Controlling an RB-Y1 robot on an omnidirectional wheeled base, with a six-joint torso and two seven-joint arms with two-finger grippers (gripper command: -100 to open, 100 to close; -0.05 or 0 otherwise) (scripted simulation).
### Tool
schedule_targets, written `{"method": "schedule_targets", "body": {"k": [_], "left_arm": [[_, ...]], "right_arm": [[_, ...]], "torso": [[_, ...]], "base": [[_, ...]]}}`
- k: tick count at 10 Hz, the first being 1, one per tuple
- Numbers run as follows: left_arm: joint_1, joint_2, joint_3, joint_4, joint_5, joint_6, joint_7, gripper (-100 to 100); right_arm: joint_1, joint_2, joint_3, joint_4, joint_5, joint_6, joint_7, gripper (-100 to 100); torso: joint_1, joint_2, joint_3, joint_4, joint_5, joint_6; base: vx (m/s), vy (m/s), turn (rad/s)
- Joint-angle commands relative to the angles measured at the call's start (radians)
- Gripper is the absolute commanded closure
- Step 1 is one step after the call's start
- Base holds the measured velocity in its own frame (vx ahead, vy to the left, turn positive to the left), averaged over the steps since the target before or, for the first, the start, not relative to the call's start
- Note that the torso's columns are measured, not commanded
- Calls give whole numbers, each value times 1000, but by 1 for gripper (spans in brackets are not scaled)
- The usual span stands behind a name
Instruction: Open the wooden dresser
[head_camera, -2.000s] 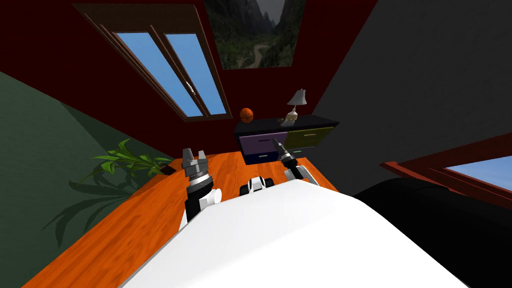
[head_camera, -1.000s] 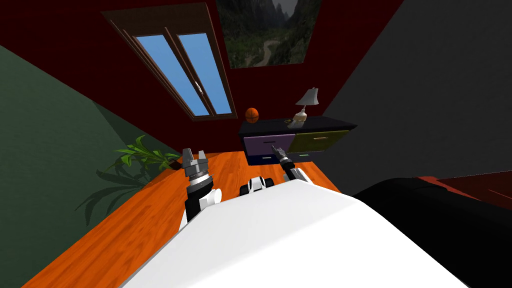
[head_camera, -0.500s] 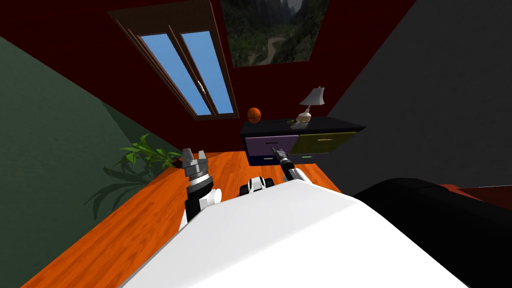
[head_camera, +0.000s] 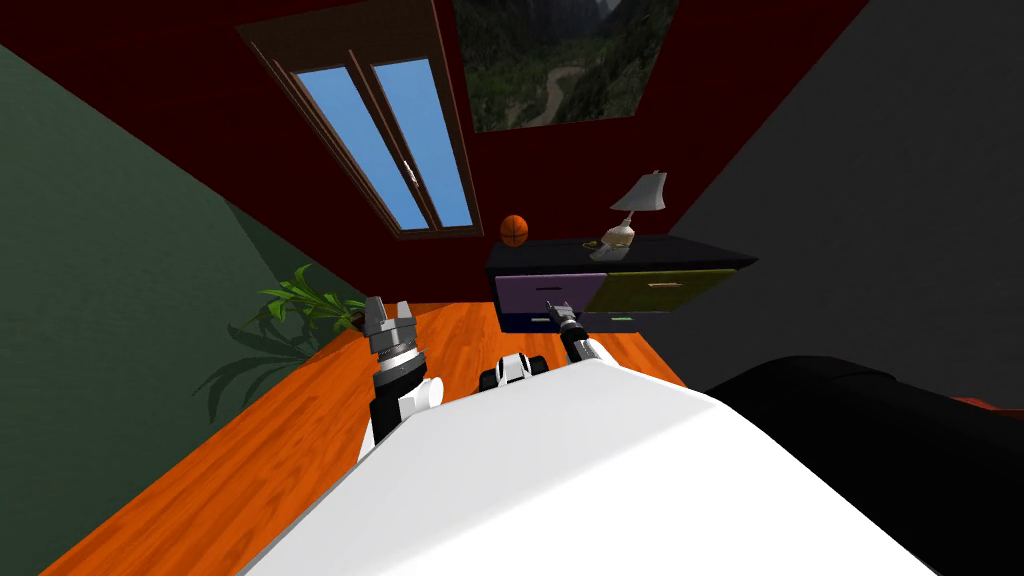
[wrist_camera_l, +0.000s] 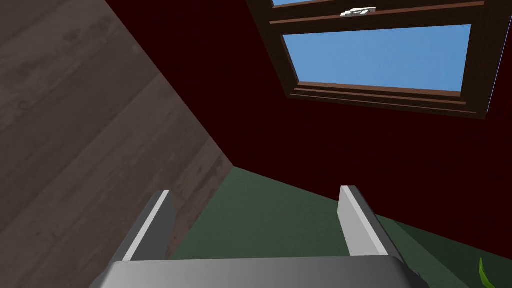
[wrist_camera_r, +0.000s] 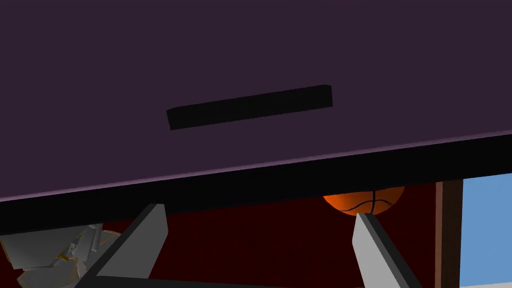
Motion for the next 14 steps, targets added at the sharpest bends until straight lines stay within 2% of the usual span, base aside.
{"method": "schedule_targets", "body": {"k": [1,2,3,4,5,7,8,10,11,13,14], "left_arm": [[0,0,0,0,0,0,0,0],[0,0,0,0,0,0,0,0],[0,0,0,0,0,0,0,0],[0,0,0,0,0,0,0,0],[0,0,0,0,0,0,0,0],[0,0,0,0,0,0,0,0],[0,0,0,0,0,0,0,0],[0,0,0,0,0,0,0,0],[0,0,0,0,0,0,0,0],[0,0,0,0,0,0,0,0],[0,0,0,0,0,0,0,0]], "right_arm": [[4,4,8,32,80,44,16,-100],[4,4,8,32,102,44,16,-100],[4,4,15,65,134,90,31,-100],[4,4,15,65,164,90,31,-100],[5,5,23,99,202,130,46,-100],[5,5,23,99,254,135,46,-100],[5,5,30,132,288,181,61,-100],[5,5,30,132,328,181,61,-100],[5,5,37,166,360,225,76,-100],[5,5,37,166,401,225,76,-100],[5,4,44,200,434,268,90,-100]], "torso": [[1,-1,0,0,0,-1],[0,-2,-1,0,0,0],[0,-1,-1,0,0,0],[1,-2,-1,0,0,-1],[0,-2,-1,-1,0,0],[0,-2,-2,-1,0,0],[0,0,0,0,0,0],[1,-1,-1,0,0,0],[0,0,0,0,0,0],[0,-2,-1,-1,0,0],[0,-1,-1,0,0,0]], "base": [[46,5,85],[26,1,-13],[40,11,128],[44,3,72],[67,6,108],[46,2,33],[45,5,110],[29,6,37],[44,9,115],[31,0,31],[37,1,110]]}}
